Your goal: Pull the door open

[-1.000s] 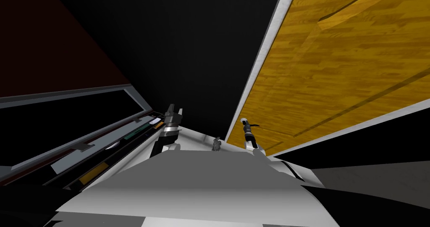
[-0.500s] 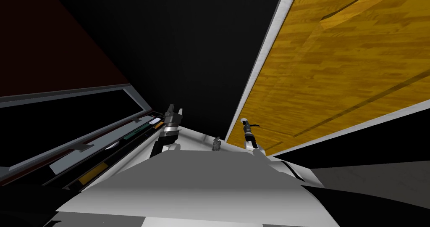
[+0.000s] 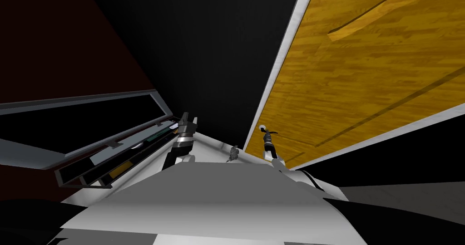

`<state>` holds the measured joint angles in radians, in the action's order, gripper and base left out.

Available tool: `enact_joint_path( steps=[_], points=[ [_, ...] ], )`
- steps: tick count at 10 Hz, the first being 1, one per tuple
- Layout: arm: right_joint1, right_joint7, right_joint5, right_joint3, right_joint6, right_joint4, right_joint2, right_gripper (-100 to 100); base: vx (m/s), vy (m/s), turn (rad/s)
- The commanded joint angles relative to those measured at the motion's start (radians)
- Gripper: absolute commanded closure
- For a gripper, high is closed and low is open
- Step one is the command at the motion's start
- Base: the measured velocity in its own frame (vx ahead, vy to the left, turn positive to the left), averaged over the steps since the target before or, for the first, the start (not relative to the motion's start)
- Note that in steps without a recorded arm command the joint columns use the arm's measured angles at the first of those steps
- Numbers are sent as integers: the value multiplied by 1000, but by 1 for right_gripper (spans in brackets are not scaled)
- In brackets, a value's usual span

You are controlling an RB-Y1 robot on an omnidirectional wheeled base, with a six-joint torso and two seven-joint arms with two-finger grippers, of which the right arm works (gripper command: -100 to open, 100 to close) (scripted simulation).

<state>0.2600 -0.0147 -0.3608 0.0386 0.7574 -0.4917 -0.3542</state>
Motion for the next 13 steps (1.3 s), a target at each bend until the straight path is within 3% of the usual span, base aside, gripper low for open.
enact_joint_path(
  steps=[1,4,5,10,13],
  points=[
    [17,-28,-11,23,-1,19,11,-100,-6,-142,162],
    [24,-36,-15,30,1,30,14,-100,94,-96,76],
    [24,-36,-15,30,1,30,14,100,-9,3,-17],
    [24,-36,-15,30,1,30,14,100,-13,7,-4],
    [10,-1,-4,10,6,28,-5,100,-161,9,109]
  ],
)
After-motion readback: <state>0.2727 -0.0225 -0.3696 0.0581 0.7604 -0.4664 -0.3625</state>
